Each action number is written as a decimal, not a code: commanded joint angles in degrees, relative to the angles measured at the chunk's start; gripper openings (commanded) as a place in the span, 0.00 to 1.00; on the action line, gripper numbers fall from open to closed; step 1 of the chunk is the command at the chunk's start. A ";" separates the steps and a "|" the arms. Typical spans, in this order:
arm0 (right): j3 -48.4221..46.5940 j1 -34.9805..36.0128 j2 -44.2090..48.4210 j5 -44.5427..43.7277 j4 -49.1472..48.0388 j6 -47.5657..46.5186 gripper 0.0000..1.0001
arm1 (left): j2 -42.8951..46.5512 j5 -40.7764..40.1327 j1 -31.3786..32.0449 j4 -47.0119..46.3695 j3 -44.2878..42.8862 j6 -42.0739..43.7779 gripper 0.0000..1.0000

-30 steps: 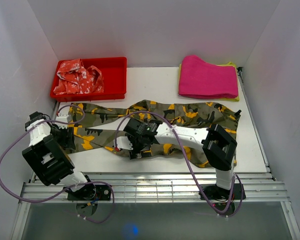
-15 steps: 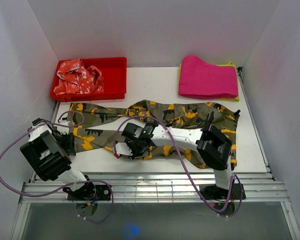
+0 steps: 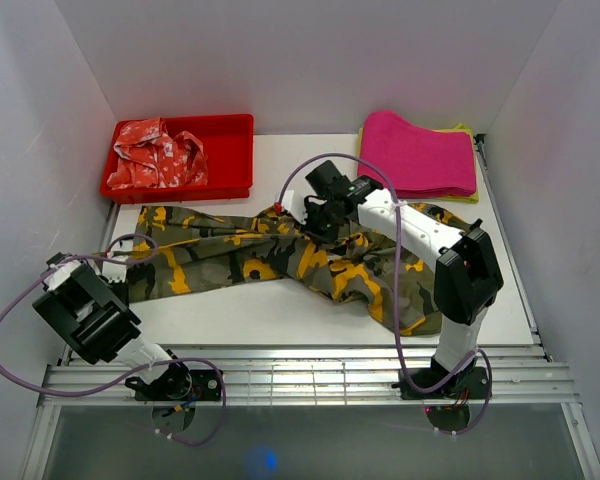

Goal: Fold and stack the trousers
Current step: Flatten the trousers out

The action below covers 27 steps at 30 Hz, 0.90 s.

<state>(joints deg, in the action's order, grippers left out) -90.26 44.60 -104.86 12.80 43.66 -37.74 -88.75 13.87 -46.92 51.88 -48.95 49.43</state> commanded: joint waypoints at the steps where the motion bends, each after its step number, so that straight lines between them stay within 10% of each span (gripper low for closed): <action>1: -1.41 -3.20 -0.51 0.04 3.71 -0.32 0.08 | -2.30 -2.09 -2.04 -1.52 -0.79 3.92 0.18; 16: -9.67 -5.75 -12.82 -7.34 0.81 1.26 0.08 | 12.10 21.20 5.33 11.58 -11.08 4.83 0.43; 27: -10.91 -6.10 -12.04 -6.47 2.48 2.14 0.08 | 7.55 7.16 13.43 -5.11 -7.83 -14.79 0.52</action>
<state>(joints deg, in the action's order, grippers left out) -99.35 38.87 -118.56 6.57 45.36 -36.03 -79.44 27.55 -32.93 54.02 -56.60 41.95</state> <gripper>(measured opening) 0.086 0.520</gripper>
